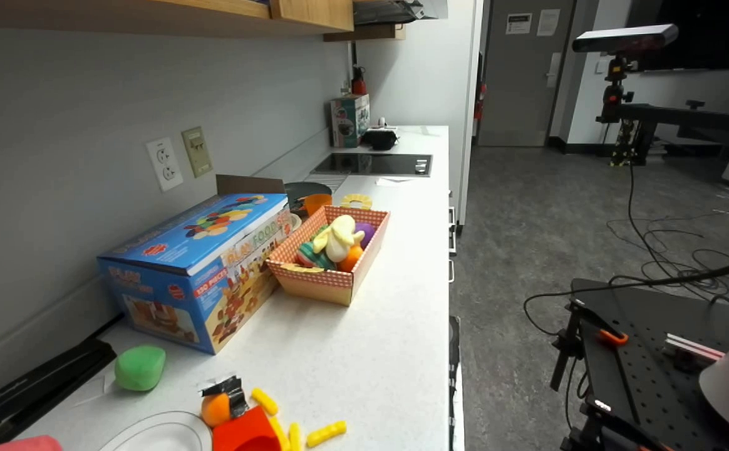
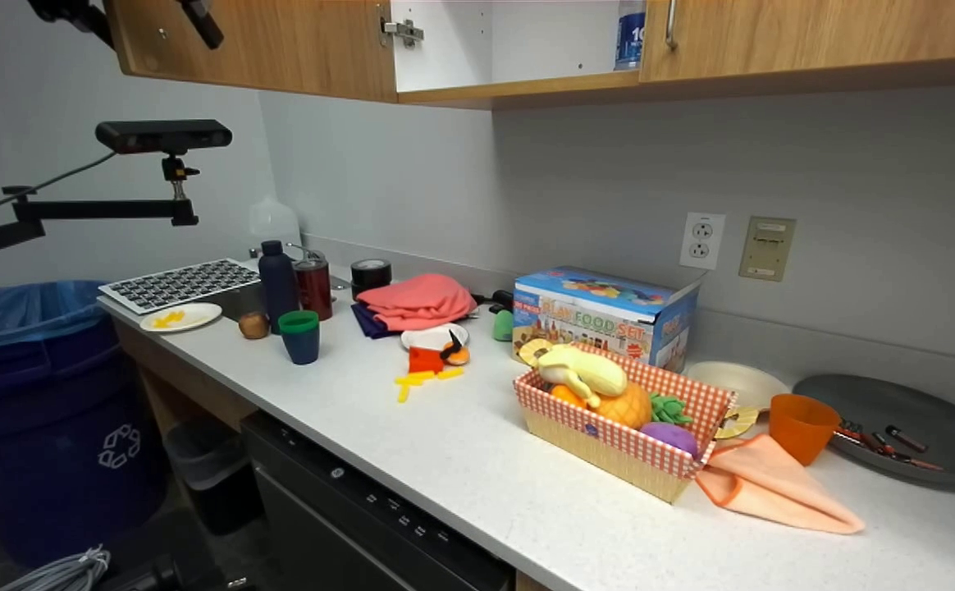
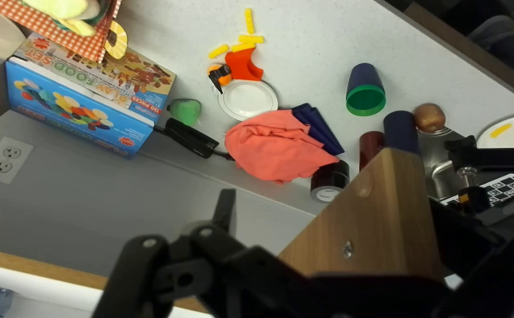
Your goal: Close the left door of the open upper cabinet then open the right door
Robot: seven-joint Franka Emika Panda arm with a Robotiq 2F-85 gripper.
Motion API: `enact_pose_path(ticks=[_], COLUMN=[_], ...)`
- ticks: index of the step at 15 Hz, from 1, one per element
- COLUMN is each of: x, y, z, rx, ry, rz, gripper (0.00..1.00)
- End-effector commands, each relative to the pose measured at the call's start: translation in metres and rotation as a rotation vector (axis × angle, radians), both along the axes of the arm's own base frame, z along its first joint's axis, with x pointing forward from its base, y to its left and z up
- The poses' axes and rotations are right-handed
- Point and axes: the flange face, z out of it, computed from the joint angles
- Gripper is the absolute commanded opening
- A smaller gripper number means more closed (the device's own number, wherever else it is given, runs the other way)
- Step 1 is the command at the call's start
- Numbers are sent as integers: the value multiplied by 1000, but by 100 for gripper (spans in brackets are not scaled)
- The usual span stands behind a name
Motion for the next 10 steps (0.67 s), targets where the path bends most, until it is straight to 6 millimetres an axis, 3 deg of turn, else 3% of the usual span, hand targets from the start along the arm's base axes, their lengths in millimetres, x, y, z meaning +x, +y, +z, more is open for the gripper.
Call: enact_pose_path(ticks=[1,10], x=[-1,-15], y=[1,-5], z=[3,37], rx=[-45,-359], ry=[-25,-233], rz=[-31,-224], gripper=[100,100])
